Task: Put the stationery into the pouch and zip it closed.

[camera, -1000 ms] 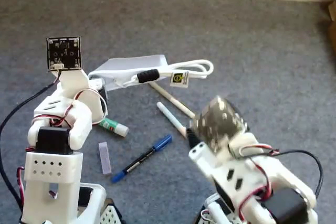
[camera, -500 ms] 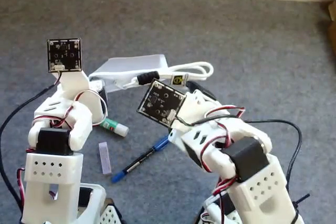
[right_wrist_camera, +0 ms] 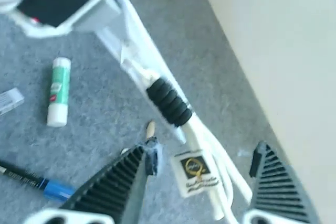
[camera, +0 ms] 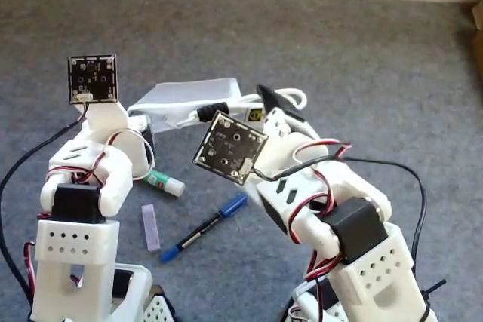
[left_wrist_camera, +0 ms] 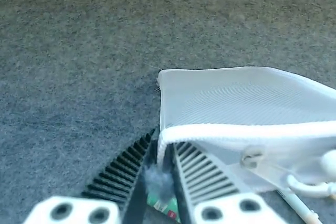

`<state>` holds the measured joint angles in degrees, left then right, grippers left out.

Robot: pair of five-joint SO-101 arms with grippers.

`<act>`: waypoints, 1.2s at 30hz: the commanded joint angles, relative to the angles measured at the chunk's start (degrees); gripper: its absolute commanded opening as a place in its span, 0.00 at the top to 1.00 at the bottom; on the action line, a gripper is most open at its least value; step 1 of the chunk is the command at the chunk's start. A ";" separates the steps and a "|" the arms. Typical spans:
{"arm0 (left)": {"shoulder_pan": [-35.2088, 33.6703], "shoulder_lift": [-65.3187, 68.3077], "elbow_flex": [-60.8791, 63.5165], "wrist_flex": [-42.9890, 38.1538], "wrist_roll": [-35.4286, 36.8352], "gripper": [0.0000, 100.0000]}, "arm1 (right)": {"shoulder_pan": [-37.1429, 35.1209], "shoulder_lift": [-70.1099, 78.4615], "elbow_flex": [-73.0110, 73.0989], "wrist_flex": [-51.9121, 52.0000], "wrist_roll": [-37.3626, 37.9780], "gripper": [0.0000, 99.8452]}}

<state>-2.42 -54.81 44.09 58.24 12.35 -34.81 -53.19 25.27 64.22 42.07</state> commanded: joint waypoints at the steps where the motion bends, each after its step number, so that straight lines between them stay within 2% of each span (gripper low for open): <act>1: 0.22 1.10 0.84 0.18 0.62 0.99 | -2.07 0.92 -2.33 -3.21 0.88 0.73; 10: 0.22 1.10 1.27 -0.70 0.62 0.99 | -7.78 2.77 -2.33 -3.21 0.88 0.73; 18: 0.22 1.10 1.36 -0.53 0.62 0.99 | -7.87 12.62 -2.68 -6.20 0.79 0.73; 21: 0.22 1.10 1.36 -0.53 0.62 0.99 | -7.87 12.79 -2.77 -6.73 0.79 0.73; 27: 0.22 1.10 1.36 -0.53 0.62 0.99 | -7.16 13.49 -2.33 -8.57 1.14 0.83; 36: 0.22 1.10 1.36 -0.53 0.62 0.99 | -3.65 13.41 0.84 -8.84 1.23 0.84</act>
<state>-2.42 -54.11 45.32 58.24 12.35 -39.74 -39.82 25.89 57.19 42.33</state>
